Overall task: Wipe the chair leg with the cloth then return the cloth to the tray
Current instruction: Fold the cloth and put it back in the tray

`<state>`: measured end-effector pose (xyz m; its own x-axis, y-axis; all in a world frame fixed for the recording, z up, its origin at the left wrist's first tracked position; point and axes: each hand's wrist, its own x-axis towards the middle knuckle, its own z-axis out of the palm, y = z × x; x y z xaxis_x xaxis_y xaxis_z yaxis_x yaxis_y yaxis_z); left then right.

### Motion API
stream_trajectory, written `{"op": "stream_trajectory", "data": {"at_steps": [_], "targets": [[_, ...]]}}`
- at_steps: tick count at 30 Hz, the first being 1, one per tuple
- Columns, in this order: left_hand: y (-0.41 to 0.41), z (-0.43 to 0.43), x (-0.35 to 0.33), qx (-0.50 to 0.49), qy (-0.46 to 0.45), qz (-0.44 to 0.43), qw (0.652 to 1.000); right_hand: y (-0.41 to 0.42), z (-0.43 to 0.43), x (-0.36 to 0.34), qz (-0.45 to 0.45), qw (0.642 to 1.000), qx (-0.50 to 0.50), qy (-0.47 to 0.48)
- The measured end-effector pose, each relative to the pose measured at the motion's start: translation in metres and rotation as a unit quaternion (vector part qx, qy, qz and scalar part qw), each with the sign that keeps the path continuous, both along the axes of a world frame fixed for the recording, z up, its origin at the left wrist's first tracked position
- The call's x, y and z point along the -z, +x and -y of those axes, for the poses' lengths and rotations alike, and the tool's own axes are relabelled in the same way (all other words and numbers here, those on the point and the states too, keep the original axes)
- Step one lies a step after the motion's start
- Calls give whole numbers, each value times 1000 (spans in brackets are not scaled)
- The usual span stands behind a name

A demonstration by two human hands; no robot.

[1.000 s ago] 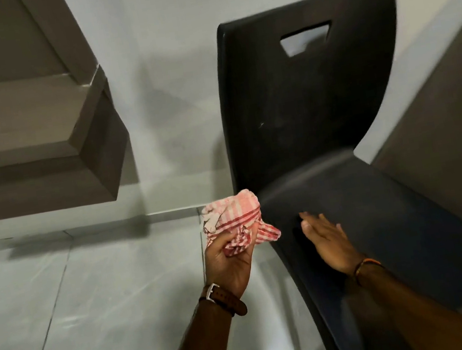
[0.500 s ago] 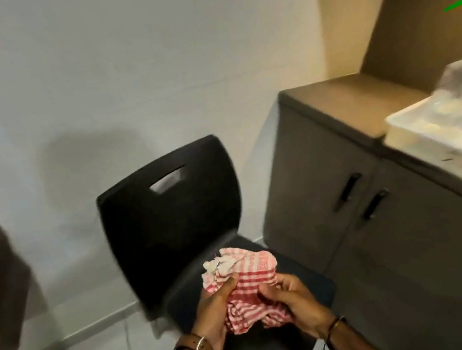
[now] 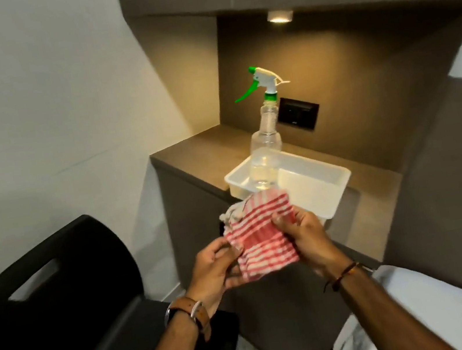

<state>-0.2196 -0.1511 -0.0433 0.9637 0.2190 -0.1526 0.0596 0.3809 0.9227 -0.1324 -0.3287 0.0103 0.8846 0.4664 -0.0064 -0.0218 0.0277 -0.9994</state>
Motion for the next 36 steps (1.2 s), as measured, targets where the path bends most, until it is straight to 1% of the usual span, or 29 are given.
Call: {"op": "stream_trajectory", "data": {"at_steps": [3, 5, 7, 10, 13, 16, 17, 18, 19, 20, 21, 22, 23, 25, 27, 28, 31, 33, 35, 36], "targets": [[44, 17, -37, 30, 29, 13, 999, 47, 28, -43, -1, 997, 67, 45], [71, 27, -57, 45, 29, 14, 998, 87, 38, -60, -27, 989, 121, 75], [91, 35, -72, 46, 17, 7, 999, 122, 40, -67, -64, 980, 167, 82], [103, 38, -70, 45, 13, -11, 999, 156, 35, -60, -121, 976, 179, 9], [99, 30, -47, 46, 70, -62, 995, 183, 35, -36, -162, 972, 151, -82], [97, 11, -24, 13, 121, -120, 985, 207, 38, -21, -124, 968, 145, -163], [98, 3, -19, 2, 133, -130, 983, 209, 38, -21, -99, 962, 144, -212], [100, -5, -16, -7, 150, -135, 979, 212, 38, -20, -63, 945, 159, -280], [103, -14, -12, -17, 170, -137, 976, 213, 38, -22, -6, 909, 182, -375], [106, -21, -9, -27, 189, -137, 972, 215, 37, -21, 63, 857, 202, -470], [109, -29, -6, -39, 205, -135, 969, 213, 34, -23, 121, 807, 209, -539], [114, -36, -2, -53, 225, -134, 964, 213, 30, -22, 165, 774, 203, -577], [119, -44, 3, -70, 271, -133, 951, 209, 24, -23, 201, 750, 196, -598], [135, -64, 14, -85, 411, -126, 899, 207, 13, -20, 265, 718, 186, -616], [153, -81, 19, -63, 519, -105, 846, 204, 2, -15, 299, 700, 159, -628], [164, -89, 21, -42, 559, -91, 823, 203, -3, -11, 304, 703, 142, -627], [203, -108, 24, 32, 663, -63, 745, 199, -12, -2, 281, 742, 50, -607], [225, -117, 26, 58, 723, -58, 686, 199, -12, 4, 233, 775, -8, -587], [240, -124, 27, 91, 764, -67, 635, 200, -8, 11, 176, 801, -29, -571], [245, -127, 28, 107, 775, -70, 619, 201, -6, 16, 165, 808, -30, -565]]}}
